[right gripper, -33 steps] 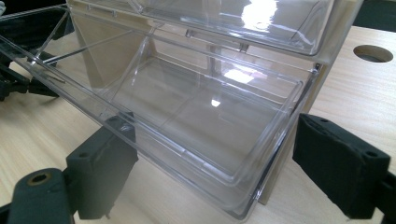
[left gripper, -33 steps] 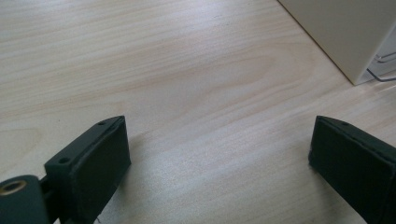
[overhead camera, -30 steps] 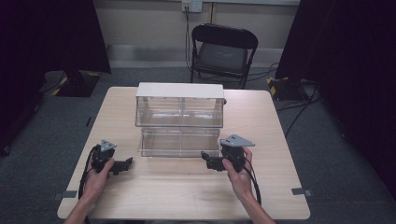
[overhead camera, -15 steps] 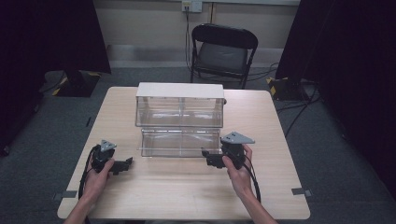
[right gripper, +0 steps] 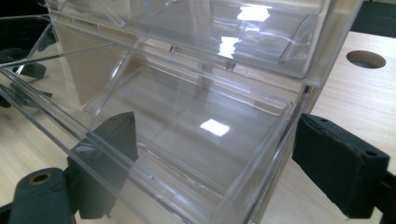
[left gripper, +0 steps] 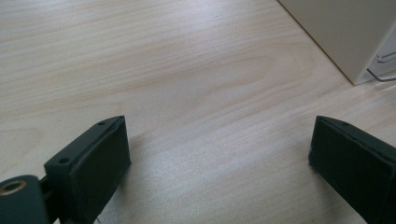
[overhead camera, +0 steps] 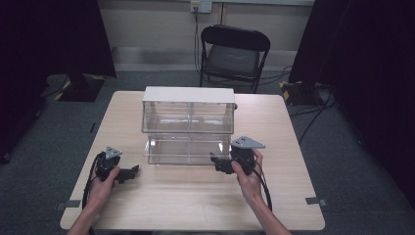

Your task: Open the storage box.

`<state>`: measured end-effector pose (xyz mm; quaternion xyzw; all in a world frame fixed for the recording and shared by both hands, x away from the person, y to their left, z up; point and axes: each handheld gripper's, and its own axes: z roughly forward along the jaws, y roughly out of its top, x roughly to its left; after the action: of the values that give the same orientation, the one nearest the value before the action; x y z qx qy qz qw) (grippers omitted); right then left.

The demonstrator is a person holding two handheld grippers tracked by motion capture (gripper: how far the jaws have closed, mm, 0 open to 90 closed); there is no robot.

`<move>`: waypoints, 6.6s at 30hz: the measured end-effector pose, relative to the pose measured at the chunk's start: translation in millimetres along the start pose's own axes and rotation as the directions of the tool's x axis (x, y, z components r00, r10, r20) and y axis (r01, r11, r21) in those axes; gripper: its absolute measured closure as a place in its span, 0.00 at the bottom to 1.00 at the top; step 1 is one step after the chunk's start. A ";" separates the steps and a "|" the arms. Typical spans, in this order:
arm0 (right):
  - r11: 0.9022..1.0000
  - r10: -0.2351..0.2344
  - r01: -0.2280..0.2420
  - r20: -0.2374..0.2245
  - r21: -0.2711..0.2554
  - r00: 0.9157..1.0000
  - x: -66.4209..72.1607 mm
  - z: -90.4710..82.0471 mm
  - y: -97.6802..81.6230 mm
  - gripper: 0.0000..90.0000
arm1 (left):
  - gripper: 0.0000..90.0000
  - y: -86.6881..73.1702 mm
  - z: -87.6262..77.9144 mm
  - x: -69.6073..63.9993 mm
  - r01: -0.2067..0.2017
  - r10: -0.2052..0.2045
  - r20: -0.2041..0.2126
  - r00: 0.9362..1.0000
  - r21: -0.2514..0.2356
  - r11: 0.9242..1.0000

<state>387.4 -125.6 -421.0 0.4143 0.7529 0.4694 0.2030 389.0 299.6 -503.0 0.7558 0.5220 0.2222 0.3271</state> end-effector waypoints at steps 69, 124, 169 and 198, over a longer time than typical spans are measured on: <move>0.996 0.018 -0.020 -0.022 -0.092 1.000 -6.4 -6.7 37.4 0.13 | 0.05 0.0 0.0 0.0 0.000 0.000 0.000 1.000 0.000 1.000; 0.991 0.033 -0.038 -0.040 -0.126 0.999 -5.7 -8.7 35.6 0.12 | 0.05 0.0 0.0 0.0 0.000 0.000 0.000 1.000 0.000 1.000; 0.992 0.034 -0.040 -0.046 -0.123 0.998 -6.6 -8.1 35.6 0.11 | 0.05 0.0 0.0 0.0 0.000 0.000 0.000 1.000 0.000 1.000; 0.991 0.043 -0.048 -0.047 -0.124 0.998 -6.3 -7.9 35.0 0.11 | 0.05 0.0 0.0 0.0 0.000 0.000 0.000 1.000 0.000 1.000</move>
<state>400.7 -127.4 -387.2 0.4072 0.7167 0.5293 0.2010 389.0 299.6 -503.0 0.7559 0.5219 0.2223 0.3270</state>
